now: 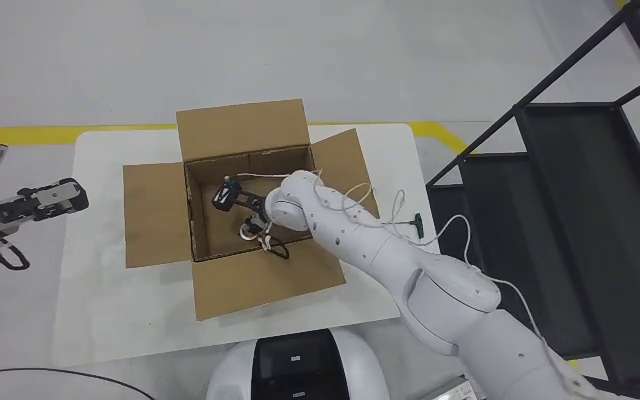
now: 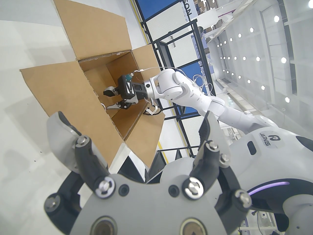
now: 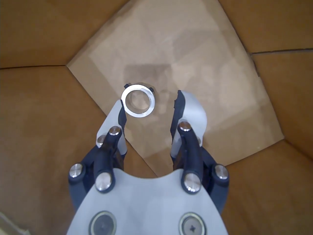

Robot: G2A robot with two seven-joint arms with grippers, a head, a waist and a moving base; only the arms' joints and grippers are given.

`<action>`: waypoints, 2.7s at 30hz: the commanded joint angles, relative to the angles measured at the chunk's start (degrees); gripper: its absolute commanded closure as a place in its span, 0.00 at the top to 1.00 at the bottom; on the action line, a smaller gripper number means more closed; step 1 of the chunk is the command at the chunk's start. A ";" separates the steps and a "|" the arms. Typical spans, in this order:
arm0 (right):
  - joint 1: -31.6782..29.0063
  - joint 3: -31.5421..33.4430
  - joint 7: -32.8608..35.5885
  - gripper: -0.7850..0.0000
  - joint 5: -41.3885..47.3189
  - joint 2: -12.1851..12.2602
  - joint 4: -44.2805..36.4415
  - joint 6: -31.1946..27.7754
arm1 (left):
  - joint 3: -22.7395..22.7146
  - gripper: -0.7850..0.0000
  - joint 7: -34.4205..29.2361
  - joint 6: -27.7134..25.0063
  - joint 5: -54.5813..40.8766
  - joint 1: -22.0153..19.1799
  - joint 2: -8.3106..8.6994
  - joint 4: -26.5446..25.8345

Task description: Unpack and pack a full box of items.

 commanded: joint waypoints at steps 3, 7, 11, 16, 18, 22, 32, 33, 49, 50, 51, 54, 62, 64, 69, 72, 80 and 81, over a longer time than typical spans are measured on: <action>0.79 -1.46 -0.53 0.52 -1.04 -1.82 4.10 -0.27 | 0.00 1.00 0.00 0.00 0.00 0.00 0.00 0.00; 1.03 -2.19 -1.77 0.50 -0.86 -3.60 7.88 -0.76 | 0.00 1.00 0.00 0.00 0.00 0.00 0.00 0.00; 1.47 -2.66 -3.04 0.45 -0.74 -5.33 10.96 -0.83 | 0.00 1.00 0.00 0.00 0.00 0.00 0.00 0.00; 1.87 -3.14 -4.10 0.35 -0.93 -7.26 14.26 -0.69 | 0.00 1.00 0.00 0.00 0.00 0.00 0.00 0.00; 2.03 -3.14 -4.47 0.28 -0.84 -7.89 15.57 -0.66 | 0.00 1.00 0.00 0.00 0.00 0.00 0.00 0.00; 2.49 -2.77 -5.63 0.00 -0.31 -8.89 18.01 -1.01 | 0.00 1.00 0.00 0.00 0.00 0.00 0.00 0.00; 5.99 0.57 -8.95 0.00 3.56 -9.29 22.92 -4.47 | 0.00 1.00 0.00 0.00 0.00 0.00 0.00 0.00; 6.61 1.56 -9.68 0.00 4.92 -8.97 23.44 -5.58 | 0.00 1.00 0.00 0.00 0.00 0.00 0.00 0.00; 10.43 13.19 -25.52 0.00 16.22 0.85 27.13 -26.10 | 0.00 1.00 0.00 0.00 0.00 0.00 0.00 0.00; 10.26 13.78 -26.49 0.00 16.40 1.61 26.57 -26.75 | 0.00 1.00 0.00 0.00 0.00 0.00 0.00 0.00; 10.01 14.36 -27.41 0.00 16.50 2.41 25.73 -27.51 | 0.00 1.00 0.00 0.00 0.00 0.00 0.00 0.00; 8.69 16.22 -29.00 0.00 16.07 5.01 21.44 -27.48 | 0.00 1.00 0.00 0.00 0.00 0.00 0.00 0.00; 8.69 16.22 -29.00 0.00 16.07 5.01 21.44 -27.48 | 0.00 1.00 0.00 0.00 0.00 0.00 0.00 0.00; 8.69 16.22 -29.00 0.00 16.07 5.01 21.44 -27.48 | 0.00 1.00 0.00 0.00 0.00 0.00 0.00 0.00; 8.69 16.22 -29.00 0.00 16.07 5.01 21.44 -27.48 | 0.00 1.00 0.00 0.00 0.00 0.00 0.00 0.00; 8.69 16.22 -29.00 0.00 16.07 5.01 21.44 -27.48 | 0.00 1.00 0.00 0.00 0.00 0.00 0.00 0.00; 8.69 16.22 -29.00 0.00 16.07 5.01 21.44 -27.48 | 0.00 1.00 0.00 0.00 0.00 0.00 0.00 0.00; 8.69 16.22 -29.00 0.00 16.07 5.01 21.44 -27.48 | 0.00 1.00 0.00 0.00 0.00 0.00 0.00 0.00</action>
